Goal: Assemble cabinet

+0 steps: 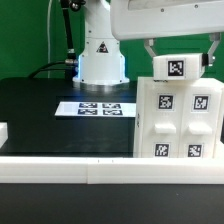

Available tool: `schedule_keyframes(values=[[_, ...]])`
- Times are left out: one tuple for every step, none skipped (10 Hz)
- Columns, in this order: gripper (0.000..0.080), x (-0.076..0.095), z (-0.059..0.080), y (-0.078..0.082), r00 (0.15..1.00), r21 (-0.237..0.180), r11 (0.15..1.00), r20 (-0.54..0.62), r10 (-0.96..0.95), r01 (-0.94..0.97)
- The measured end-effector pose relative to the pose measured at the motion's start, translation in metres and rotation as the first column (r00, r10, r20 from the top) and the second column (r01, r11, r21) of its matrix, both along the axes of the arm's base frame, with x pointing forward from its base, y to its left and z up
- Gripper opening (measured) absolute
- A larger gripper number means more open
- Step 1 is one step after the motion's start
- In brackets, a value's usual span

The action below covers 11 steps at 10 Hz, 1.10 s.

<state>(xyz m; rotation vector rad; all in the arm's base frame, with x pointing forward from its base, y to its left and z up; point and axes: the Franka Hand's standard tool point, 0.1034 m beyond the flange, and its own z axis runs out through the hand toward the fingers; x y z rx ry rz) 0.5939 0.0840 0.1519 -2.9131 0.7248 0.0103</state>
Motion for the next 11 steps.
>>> schedule_keyframes(values=[[0.0561, 0.0, 0.0, 0.0, 0.999, 0.001, 0.999, -0.006, -0.043, 0.043], [0.0561, 0.0, 0.0, 0.001, 0.995, 0.002, 0.995, -0.014, -0.101, 0.101], [0.0561, 0.0, 0.0, 0.001, 0.987, 0.003, 0.987, -0.021, -0.158, 0.158], [0.0561, 0.001, -0.001, 0.003, 0.964, 0.004, 0.964, -0.024, -0.265, 0.265], [0.0561, 0.003, 0.0, 0.004, 0.941, 0.006, 0.942, -0.025, -0.336, 0.336], [0.0561, 0.004, -0.001, 0.005, 0.908, 0.007, 0.908, -0.033, -0.419, 0.419], [0.0561, 0.005, -0.001, 0.006, 0.879, 0.009, 0.88, -0.037, -0.475, 0.475], [0.0561, 0.007, -0.001, 0.007, 0.841, 0.013, 0.841, -0.037, -0.54, 0.541], [0.0561, 0.009, -0.001, 0.009, 0.814, 0.019, 0.814, -0.034, -0.58, 0.581], [0.0561, 0.01, -0.001, 0.009, 0.762, 0.022, 0.762, -0.044, -0.646, 0.647], [0.0561, 0.011, -0.001, 0.009, 0.729, 0.029, 0.728, -0.045, -0.683, 0.685]])
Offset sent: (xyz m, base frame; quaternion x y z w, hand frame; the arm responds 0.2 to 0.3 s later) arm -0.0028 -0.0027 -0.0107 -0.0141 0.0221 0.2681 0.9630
